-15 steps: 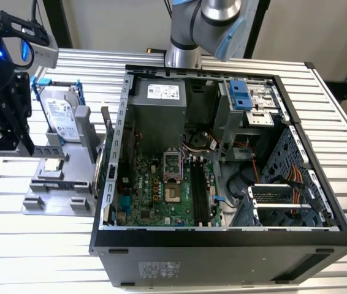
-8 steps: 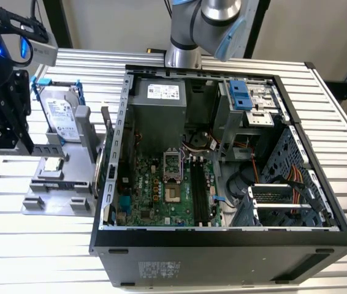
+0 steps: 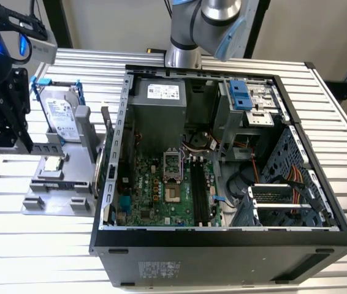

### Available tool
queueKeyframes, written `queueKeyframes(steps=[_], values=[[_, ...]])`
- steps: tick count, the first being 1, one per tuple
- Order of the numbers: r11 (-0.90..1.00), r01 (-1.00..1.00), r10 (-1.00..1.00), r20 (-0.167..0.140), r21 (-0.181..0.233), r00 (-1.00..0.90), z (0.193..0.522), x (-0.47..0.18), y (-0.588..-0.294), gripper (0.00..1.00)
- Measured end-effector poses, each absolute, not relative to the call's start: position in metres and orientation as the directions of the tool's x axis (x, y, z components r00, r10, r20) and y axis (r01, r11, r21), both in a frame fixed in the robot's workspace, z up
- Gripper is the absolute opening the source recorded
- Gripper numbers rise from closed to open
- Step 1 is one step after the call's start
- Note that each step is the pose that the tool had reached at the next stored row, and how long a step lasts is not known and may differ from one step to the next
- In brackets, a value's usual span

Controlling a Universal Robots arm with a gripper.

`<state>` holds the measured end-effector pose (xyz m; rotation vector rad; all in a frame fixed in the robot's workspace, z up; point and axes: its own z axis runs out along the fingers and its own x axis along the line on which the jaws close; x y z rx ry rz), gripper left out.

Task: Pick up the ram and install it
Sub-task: 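Pick up the ram and move it above insertion slot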

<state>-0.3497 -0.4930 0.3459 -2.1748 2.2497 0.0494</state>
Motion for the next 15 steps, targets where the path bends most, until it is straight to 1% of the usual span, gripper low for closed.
queueKeyframes(steps=[15], values=[[0.034, -0.999, -0.999, -0.031, 0.014, -0.034, 0.3522, -0.3497, -0.4930, 0.00]])
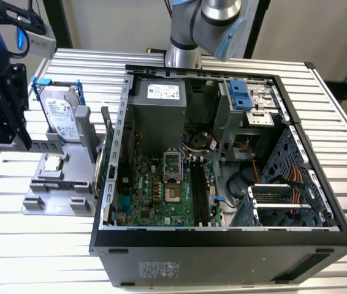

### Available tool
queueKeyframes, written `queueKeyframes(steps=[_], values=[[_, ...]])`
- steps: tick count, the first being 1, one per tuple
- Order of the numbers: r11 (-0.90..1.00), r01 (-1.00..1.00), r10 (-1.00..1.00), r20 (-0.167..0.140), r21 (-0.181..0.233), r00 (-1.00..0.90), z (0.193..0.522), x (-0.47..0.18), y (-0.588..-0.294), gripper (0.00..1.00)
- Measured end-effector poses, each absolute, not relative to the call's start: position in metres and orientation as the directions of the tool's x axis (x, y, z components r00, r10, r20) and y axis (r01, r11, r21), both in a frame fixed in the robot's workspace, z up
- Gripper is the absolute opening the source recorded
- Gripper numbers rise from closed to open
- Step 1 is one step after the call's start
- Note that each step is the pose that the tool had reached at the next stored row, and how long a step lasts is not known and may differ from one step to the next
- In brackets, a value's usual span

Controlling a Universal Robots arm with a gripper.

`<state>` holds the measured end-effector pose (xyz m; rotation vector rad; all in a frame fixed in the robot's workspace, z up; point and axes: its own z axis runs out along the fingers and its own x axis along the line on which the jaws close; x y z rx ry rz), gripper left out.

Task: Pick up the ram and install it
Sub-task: 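Pick up the ram and move it above insertion slot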

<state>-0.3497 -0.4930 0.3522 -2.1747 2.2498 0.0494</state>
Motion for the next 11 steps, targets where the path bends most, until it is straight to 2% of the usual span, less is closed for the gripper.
queueKeyframes(steps=[11], values=[[0.034, -0.999, -0.999, -0.031, 0.014, -0.034, 0.3572, -0.3497, -0.4930, 0.00]])
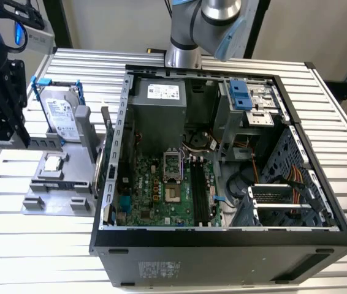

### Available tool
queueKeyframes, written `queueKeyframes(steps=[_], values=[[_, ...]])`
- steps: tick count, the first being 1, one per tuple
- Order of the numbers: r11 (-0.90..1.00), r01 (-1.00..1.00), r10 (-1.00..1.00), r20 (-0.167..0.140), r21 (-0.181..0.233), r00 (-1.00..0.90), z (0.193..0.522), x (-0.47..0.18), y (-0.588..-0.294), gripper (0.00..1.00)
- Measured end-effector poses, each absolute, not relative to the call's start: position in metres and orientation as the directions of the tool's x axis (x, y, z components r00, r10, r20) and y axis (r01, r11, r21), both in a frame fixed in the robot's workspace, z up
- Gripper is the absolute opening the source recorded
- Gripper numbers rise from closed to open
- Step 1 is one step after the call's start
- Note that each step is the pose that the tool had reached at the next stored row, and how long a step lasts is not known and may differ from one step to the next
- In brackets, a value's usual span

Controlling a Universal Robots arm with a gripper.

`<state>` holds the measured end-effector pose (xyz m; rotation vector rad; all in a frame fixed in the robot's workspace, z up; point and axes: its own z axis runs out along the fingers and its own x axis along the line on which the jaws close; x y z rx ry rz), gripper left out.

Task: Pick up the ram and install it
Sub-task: 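Pick up the ram and move it above insertion slot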

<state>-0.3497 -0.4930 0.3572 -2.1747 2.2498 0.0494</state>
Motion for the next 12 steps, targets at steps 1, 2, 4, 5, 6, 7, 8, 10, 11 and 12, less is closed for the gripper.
queueKeyframes(steps=[1, 2, 4, 5, 6, 7, 8, 10, 11, 12], values=[[0.034, -0.999, -0.999, -0.031, 0.014, -0.034, 0.3577, -0.3497, -0.4930, 0.00], [0.034, -0.999, -0.999, -0.031, 0.014, -0.034, 0.3581, -0.3497, -0.4930, 0.00], [0.034, -0.999, -0.999, -0.031, 0.014, -0.034, 0.3588, -0.3497, -0.4930, 0.00], [0.034, -0.999, -0.999, -0.031, 0.014, -0.034, 0.3591, -0.3497, -0.4930, 0.00], [0.034, -0.999, -0.999, -0.031, 0.014, -0.034, 0.3595, -0.3497, -0.4930, 0.00], [0.034, -0.999, -0.999, -0.031, 0.014, -0.034, 0.3598, -0.3497, -0.4930, 0.00], [0.034, -0.999, -0.999, -0.031, 0.014, -0.034, 0.3601, -0.3497, -0.4930, 0.00], [0.034, -0.999, -0.999, -0.031, 0.014, -0.034, 0.3608, -0.3497, -0.4930, 0.00], [0.034, -0.999, -0.999, -0.031, 0.014, -0.034, 0.3611, -0.3497, -0.4930, 0.00], [0.034, -0.999, -0.999, -0.031, 0.014, -0.034, 0.3614, -0.3497, -0.4930, 0.00]])
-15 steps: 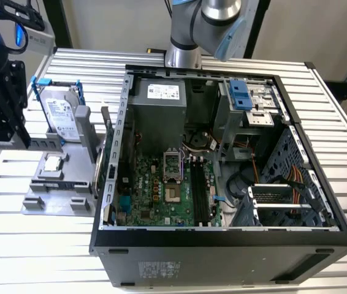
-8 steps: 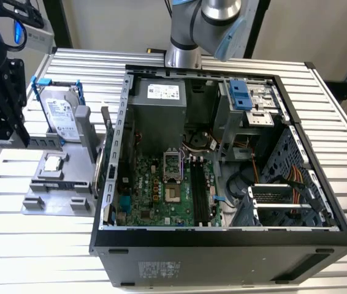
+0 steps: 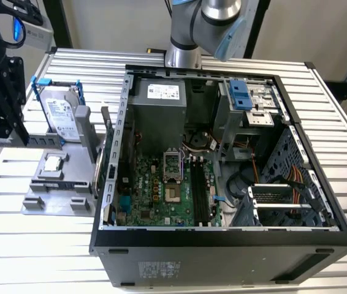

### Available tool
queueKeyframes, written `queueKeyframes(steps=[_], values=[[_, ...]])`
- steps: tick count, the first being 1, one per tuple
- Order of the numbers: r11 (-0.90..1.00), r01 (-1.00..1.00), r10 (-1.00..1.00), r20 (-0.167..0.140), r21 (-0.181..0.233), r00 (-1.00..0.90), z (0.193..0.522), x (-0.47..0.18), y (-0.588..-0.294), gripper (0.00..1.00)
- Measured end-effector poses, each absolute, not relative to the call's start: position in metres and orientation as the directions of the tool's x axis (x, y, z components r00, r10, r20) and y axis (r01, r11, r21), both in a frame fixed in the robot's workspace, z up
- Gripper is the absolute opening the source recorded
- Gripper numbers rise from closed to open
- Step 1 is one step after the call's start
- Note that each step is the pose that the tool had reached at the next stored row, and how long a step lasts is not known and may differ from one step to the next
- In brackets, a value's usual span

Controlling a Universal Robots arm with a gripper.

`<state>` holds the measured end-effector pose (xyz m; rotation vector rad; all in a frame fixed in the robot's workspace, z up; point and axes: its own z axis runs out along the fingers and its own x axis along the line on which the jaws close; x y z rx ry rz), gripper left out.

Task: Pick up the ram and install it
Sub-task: 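Pick up the ram and move it above insertion slot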

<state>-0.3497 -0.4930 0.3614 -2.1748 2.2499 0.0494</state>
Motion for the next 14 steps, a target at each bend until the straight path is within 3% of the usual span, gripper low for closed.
queueKeyframes(steps=[14], values=[[0.034, -0.999, -0.999, -0.031, 0.014, -0.034, 0.3672, -0.3497, -0.4930, 0.00]])
